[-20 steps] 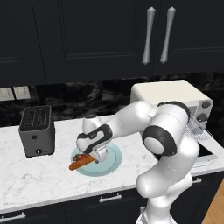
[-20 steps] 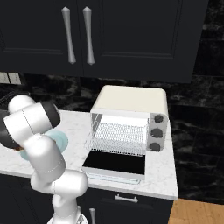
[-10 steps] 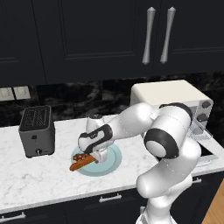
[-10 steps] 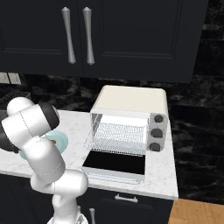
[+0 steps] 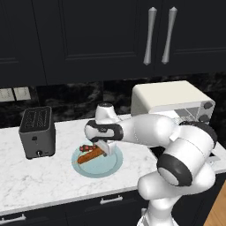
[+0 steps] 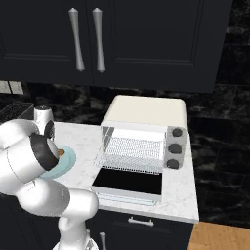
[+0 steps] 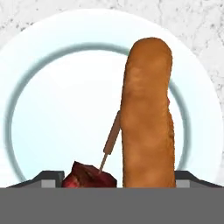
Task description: Pick up the kebab skewer and baguette bread, and place them inside the toaster oven. Close the toaster oven door and start by setting the timer.
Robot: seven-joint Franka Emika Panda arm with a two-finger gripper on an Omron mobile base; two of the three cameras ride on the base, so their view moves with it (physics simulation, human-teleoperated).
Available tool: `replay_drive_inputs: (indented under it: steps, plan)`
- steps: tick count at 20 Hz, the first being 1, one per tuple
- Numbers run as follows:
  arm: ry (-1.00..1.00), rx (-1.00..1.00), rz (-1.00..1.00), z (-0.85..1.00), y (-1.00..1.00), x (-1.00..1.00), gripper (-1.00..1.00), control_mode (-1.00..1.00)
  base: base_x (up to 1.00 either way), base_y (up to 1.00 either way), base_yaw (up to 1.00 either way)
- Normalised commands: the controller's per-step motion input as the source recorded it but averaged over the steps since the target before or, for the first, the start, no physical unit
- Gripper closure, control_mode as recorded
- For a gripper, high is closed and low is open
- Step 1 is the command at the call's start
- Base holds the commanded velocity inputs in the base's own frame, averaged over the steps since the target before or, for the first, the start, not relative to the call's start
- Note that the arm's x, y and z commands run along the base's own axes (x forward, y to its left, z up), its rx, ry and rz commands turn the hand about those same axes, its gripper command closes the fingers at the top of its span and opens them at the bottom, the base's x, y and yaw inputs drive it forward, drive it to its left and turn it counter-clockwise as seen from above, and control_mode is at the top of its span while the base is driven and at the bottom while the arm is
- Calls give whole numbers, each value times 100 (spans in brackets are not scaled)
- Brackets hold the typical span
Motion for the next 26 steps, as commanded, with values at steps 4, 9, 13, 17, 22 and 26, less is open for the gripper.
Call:
replay_drive_inputs:
  steps: [4, 9, 13, 17, 22, 26]
  plan:
    - [0, 1, -13, 30, -64, -36, 100, -100, 0, 0, 0]
    - [0, 0, -9, 55, -41, -48, 100, -100, 0, 0, 0]
    - [0, 0, -9, 69, -39, -42, 100, -100, 0, 0, 0]
    - [-2, 0, -10, 21, -59, -58, 100, -100, 0, 0, 0]
    - [-6, 0, -9, 55, -86, -56, 100, -100, 0, 0, 0]
    - [-1, 0, -9, 80, -91, -33, 100, -100, 0, 0, 0]
